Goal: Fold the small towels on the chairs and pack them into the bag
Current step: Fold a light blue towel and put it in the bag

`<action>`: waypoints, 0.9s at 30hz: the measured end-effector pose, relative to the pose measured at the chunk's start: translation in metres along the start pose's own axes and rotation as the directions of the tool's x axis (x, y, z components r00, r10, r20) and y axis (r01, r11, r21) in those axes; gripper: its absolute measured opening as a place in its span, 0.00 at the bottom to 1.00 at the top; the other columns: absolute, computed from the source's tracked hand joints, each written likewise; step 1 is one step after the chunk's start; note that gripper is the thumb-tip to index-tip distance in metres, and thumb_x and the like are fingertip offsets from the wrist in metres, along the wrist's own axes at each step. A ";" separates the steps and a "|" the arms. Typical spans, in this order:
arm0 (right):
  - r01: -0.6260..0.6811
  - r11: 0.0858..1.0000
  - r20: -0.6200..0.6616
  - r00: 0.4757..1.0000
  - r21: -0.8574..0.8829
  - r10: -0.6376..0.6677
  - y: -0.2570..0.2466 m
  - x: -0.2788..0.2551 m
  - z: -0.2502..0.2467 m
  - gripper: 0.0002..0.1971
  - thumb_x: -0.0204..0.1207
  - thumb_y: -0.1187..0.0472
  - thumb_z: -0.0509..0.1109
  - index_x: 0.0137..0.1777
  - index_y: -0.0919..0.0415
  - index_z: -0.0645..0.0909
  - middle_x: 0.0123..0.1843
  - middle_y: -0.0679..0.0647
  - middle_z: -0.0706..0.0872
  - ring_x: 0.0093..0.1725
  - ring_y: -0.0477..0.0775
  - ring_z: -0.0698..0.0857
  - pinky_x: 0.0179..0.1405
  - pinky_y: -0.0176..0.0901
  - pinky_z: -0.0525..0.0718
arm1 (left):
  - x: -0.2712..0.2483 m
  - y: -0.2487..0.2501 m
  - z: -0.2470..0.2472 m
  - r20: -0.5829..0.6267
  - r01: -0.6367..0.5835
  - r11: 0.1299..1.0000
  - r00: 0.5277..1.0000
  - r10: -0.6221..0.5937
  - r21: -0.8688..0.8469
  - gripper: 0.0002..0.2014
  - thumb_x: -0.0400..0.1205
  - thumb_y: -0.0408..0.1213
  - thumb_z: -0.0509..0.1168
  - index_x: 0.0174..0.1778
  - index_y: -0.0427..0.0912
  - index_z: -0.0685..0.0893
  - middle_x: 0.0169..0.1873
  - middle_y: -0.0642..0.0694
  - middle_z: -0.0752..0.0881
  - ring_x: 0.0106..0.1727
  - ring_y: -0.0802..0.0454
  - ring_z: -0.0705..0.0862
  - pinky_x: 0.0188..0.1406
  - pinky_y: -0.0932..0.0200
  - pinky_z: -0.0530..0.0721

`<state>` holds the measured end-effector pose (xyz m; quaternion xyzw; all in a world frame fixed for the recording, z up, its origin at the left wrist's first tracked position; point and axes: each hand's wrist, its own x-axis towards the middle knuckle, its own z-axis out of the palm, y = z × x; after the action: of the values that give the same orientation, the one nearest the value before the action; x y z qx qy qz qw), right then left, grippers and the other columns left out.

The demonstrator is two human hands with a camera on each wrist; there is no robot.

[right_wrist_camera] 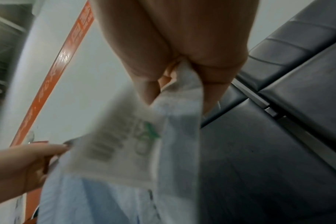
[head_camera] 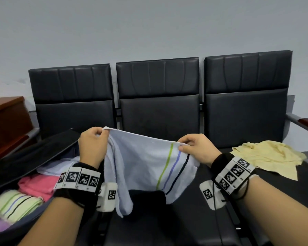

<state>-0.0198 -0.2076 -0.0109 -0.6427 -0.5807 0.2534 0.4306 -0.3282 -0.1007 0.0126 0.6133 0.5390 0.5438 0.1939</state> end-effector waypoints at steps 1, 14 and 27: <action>0.001 0.998 -0.013 1.000 0.062 -0.001 -0.004 0.001 -0.001 0.08 0.74 0.67 0.76 0.48 0.53 0.88 0.35 0.62 0.89 0.34 0.57 0.85 0.39 0.53 0.84 | 0.002 0.001 0.002 -0.014 0.008 1.000 1.000 -0.008 -0.007 0.14 0.82 0.43 0.68 0.29 0.49 0.84 0.28 0.51 0.86 0.34 0.54 0.83 0.38 0.57 0.81; -0.069 0.892 0.245 0.968 0.447 -0.048 -0.056 0.009 0.018 0.16 0.79 0.77 0.62 0.60 0.66 0.84 0.49 0.59 0.93 0.48 0.54 0.92 0.41 0.45 0.90 | -0.024 0.025 0.038 0.368 -0.075 0.990 0.923 0.114 -0.119 0.16 0.80 0.25 0.62 0.51 0.49 0.90 0.35 0.55 0.88 0.24 0.63 0.79 0.29 0.66 0.79; 0.244 0.970 0.089 0.966 0.008 -0.244 -0.067 0.006 0.040 0.10 0.77 0.52 0.75 0.39 0.56 0.88 0.39 0.56 0.90 0.42 0.56 0.88 0.49 0.56 0.88 | -0.046 0.052 0.033 0.545 -0.008 0.943 0.815 0.199 -0.331 0.06 0.80 0.27 0.71 0.48 0.42 0.89 0.42 0.44 0.92 0.44 0.53 0.91 0.40 0.65 0.86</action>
<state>-0.0870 -0.1949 0.0267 -0.5550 -0.6743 0.2263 0.4313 -0.2679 -0.1471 0.0236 0.7376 0.3280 0.4235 0.4110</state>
